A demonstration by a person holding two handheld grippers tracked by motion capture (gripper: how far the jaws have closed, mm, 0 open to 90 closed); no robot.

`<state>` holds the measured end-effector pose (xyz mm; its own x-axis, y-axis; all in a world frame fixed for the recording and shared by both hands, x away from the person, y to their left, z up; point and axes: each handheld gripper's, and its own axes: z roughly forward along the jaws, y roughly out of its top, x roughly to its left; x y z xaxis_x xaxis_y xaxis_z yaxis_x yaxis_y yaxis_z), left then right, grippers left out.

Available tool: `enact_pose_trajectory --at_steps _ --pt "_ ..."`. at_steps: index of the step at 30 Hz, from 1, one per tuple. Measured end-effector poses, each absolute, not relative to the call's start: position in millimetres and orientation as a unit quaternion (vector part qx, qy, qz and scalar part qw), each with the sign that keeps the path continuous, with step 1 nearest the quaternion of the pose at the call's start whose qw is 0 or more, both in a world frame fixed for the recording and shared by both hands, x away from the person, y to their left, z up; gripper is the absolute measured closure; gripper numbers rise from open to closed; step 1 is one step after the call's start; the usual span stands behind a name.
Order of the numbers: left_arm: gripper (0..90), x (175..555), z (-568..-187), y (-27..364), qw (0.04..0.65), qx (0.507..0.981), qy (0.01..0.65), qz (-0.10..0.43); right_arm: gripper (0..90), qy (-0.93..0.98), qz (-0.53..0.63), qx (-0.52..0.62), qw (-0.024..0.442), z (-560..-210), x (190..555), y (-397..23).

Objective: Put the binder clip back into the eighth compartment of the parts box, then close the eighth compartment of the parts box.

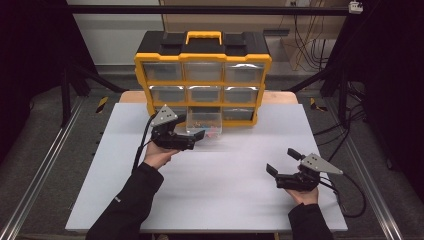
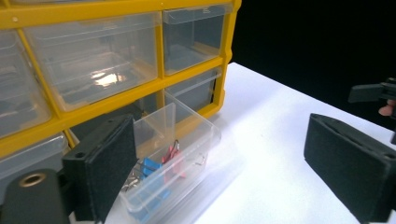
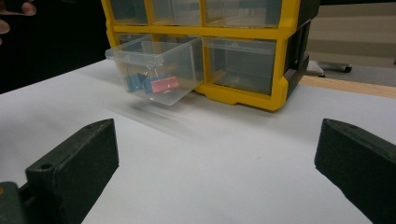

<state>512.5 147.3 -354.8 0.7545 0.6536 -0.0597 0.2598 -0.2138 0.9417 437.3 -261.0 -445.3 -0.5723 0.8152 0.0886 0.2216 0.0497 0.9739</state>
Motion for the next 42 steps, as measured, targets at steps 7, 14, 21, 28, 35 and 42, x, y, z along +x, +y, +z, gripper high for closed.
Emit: enact_pose_trajectory --at_steps 7,14,21,28,35,42 --pt "6.3 496 -363 155 0.555 0.756 0.296 0.181 0.2 0.677 0.573 0.383 0.259 -445 437 -261" --pt "6.1 486 -377 160 0.544 0.764 0.297 0.178 0.2 0.679 0.571 0.384 0.257 -445 437 -261" --pt "13.9 482 -393 156 0.537 0.767 0.302 0.179 0.3 0.677 0.573 0.382 0.259 -445 437 -261" --pt "32.0 482 -406 149 0.522 0.772 0.314 0.179 0.3 0.676 0.576 0.382 0.257 -445 437 -261" --pt "55.6 489 -415 141 0.502 0.775 0.335 0.186 0.2 0.679 0.572 0.384 0.255 -446 437 -260" --pt "73.1 498 -423 132 0.475 0.784 0.35 0.194 0.2 0.681 0.571 0.38 0.256 -446 437 -261"
